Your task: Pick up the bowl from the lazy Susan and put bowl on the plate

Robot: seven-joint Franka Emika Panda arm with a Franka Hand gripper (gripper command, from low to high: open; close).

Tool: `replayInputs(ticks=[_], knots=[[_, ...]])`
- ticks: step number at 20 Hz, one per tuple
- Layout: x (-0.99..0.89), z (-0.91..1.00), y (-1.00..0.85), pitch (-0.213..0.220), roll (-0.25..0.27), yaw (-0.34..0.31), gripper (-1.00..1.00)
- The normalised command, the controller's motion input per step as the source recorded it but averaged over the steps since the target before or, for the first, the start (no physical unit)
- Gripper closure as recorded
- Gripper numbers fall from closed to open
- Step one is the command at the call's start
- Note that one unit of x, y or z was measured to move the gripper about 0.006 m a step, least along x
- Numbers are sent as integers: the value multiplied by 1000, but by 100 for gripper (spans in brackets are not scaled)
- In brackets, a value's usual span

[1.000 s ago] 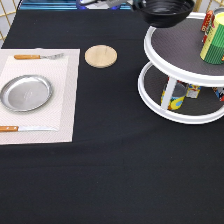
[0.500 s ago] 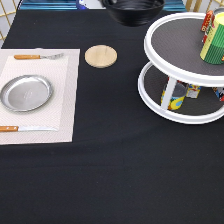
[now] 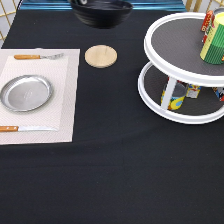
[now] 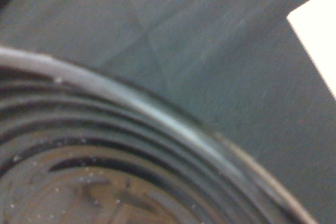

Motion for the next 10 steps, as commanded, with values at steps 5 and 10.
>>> replayInputs(ticks=[5,10], knots=[[-187,-93,-311,-69,0,-260,100],[-315,-373,-165,-1,-18,-305,100]])
